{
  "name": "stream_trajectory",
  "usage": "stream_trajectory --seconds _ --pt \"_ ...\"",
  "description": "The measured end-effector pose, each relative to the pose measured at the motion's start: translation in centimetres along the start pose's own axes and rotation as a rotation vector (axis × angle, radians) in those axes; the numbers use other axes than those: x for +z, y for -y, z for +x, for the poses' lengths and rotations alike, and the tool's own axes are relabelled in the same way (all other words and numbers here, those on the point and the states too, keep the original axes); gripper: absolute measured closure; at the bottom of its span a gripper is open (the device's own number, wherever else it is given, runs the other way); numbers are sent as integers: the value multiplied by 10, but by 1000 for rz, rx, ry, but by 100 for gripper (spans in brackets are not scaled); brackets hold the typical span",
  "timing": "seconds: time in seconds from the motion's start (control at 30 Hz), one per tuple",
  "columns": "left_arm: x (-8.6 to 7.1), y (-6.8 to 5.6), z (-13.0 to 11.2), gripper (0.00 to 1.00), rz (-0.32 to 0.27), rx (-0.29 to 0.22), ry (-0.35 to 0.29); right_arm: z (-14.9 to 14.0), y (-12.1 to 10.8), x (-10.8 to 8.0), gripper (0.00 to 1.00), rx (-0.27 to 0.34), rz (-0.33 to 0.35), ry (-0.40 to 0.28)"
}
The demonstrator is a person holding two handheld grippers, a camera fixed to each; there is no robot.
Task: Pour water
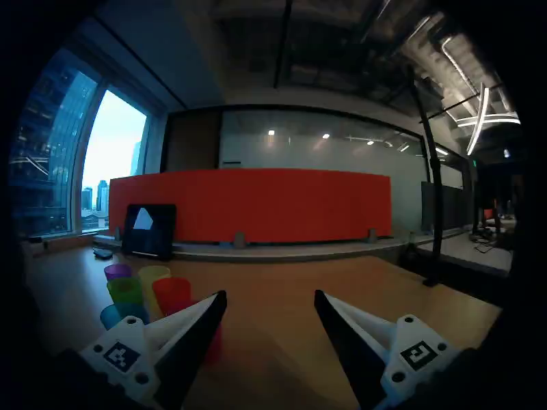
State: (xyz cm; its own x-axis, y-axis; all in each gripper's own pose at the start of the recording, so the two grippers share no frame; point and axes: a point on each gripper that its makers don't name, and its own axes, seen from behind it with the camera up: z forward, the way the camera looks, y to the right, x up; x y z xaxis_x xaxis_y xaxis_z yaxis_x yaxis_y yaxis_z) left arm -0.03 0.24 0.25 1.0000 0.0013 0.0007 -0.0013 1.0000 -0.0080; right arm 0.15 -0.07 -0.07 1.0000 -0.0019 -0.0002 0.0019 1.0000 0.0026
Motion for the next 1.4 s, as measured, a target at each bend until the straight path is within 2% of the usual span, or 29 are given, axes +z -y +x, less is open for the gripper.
stream_trajectory --seconds 0.17,0.37,0.63,0.97,1.17,1.4 --pt "1 3 0 2 12 -3 4 0 1 -1 1 -1 4 2" --pt "3 5 -3 2 22 -11 46 10 3 -3 1 -5 27 10" --pt "6 0 24 2 -19 -31 84 45 7 -6 1 -23 88 51" --pt "16 -10 91 2 -88 -12 96 105 12 -5 1 -37 160 82" --pt "22 -20 137 2 -143 0 72 144 18 -6 1 -31 200 82" --pt "25 -28 196 2 -175 12 33 179 24 -7 1 -32 230 97"
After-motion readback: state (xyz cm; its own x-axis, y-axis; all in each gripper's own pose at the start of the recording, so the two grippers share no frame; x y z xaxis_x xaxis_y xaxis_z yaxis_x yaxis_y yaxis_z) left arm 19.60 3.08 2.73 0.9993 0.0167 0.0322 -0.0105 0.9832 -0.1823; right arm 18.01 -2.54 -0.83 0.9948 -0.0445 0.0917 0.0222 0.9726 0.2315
